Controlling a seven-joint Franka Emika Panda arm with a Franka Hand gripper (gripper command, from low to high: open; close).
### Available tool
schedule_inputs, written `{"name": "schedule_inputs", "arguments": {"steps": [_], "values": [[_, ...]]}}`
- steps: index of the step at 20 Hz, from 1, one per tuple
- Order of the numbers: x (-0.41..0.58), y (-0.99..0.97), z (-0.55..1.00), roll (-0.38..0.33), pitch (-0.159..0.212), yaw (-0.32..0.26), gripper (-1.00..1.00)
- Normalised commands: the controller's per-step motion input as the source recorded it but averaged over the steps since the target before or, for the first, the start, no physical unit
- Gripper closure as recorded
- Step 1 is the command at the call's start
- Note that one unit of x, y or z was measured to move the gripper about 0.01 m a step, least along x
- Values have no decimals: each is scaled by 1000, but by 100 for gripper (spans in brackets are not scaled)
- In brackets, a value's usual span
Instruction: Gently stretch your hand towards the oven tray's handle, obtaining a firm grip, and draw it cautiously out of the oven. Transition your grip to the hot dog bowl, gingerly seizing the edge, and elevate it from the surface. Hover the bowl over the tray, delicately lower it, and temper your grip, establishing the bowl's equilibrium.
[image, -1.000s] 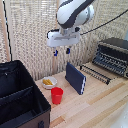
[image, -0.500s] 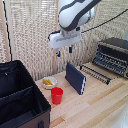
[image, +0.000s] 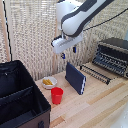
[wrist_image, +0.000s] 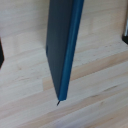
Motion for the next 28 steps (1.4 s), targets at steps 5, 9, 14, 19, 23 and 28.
{"name": "schedule_inputs", "arguments": {"steps": [5,9,14,19,23,28], "values": [[-14,-357,7,-254,-99,124,-100],[0,-424,15,-237,-116,86,-100],[0,-450,1,-240,-117,70,-100],[0,-451,0,-244,-113,72,-100],[0,-459,0,-263,-81,68,-100],[0,-438,0,-282,-51,78,-100]]}}
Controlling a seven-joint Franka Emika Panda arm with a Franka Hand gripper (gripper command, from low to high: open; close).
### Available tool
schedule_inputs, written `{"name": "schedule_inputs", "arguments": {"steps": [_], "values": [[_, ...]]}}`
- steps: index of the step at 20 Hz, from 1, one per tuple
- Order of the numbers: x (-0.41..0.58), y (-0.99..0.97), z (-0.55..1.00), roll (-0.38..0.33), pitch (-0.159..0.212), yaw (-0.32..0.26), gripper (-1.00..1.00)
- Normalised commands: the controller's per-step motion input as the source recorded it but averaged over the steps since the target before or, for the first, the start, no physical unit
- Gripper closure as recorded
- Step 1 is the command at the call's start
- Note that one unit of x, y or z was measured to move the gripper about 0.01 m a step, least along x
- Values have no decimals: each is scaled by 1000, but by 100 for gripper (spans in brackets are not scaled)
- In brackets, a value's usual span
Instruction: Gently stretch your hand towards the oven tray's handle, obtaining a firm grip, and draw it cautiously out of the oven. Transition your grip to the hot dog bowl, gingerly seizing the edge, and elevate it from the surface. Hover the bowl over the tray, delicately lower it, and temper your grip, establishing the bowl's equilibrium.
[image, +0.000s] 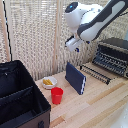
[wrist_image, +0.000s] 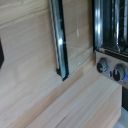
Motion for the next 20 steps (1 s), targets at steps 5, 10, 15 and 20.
{"name": "schedule_inputs", "arguments": {"steps": [5,10,15,20], "values": [[0,-403,0,-304,-6,93,-100],[0,-401,0,-297,18,91,-100],[0,-407,0,-283,23,94,-100],[0,-437,0,-268,0,95,-100]]}}
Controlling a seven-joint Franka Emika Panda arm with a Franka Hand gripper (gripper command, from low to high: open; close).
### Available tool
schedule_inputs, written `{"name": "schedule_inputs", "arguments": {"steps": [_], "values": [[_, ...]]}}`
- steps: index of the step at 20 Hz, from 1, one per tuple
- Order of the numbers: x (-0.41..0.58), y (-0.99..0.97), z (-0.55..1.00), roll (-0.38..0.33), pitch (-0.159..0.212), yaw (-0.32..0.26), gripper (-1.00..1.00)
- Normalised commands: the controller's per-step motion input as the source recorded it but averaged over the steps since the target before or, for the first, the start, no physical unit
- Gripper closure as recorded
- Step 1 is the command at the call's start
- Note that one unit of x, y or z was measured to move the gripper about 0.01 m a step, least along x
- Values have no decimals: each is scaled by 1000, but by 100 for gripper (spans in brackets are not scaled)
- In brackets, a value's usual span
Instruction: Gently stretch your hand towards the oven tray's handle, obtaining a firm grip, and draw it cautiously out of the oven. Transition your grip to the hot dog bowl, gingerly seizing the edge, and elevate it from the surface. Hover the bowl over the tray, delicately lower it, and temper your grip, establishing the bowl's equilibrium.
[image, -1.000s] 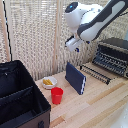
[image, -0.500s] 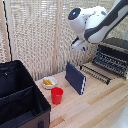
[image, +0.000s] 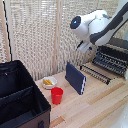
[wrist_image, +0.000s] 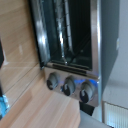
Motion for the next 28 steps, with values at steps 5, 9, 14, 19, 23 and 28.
{"name": "schedule_inputs", "arguments": {"steps": [5,9,14,19,23,28], "values": [[50,-506,-9,-233,6,86,-100],[217,-501,-95,-205,68,87,-100],[249,-458,-99,-167,128,105,-100],[317,-303,-150,-182,113,90,-100],[254,-273,-159,-175,72,48,-100],[77,-210,-243,-148,28,-23,-100]]}}
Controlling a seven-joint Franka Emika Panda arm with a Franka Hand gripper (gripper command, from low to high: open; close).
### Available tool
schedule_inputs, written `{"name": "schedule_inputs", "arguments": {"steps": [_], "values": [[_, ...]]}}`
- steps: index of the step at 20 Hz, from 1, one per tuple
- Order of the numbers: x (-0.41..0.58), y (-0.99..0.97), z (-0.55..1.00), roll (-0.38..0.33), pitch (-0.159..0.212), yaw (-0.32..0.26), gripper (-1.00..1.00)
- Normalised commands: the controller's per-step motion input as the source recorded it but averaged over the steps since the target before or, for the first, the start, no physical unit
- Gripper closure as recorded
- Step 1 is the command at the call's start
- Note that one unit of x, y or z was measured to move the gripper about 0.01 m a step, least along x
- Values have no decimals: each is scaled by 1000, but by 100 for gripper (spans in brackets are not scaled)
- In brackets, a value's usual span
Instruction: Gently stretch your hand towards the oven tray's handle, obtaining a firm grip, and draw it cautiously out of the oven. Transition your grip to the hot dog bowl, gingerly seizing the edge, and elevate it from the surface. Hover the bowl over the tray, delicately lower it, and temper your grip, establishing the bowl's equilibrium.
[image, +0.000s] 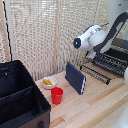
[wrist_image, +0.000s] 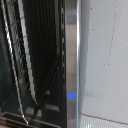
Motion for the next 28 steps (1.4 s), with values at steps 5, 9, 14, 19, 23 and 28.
{"name": "schedule_inputs", "arguments": {"steps": [5,9,14,19,23,28], "values": [[-1,-214,-284,-101,6,-77,-100],[0,-349,-63,95,3,-51,-100],[73,-441,85,313,8,-20,-100],[91,-425,167,348,0,-25,-100],[89,-584,143,193,2,-39,-100],[139,-602,15,141,24,-46,-100]]}}
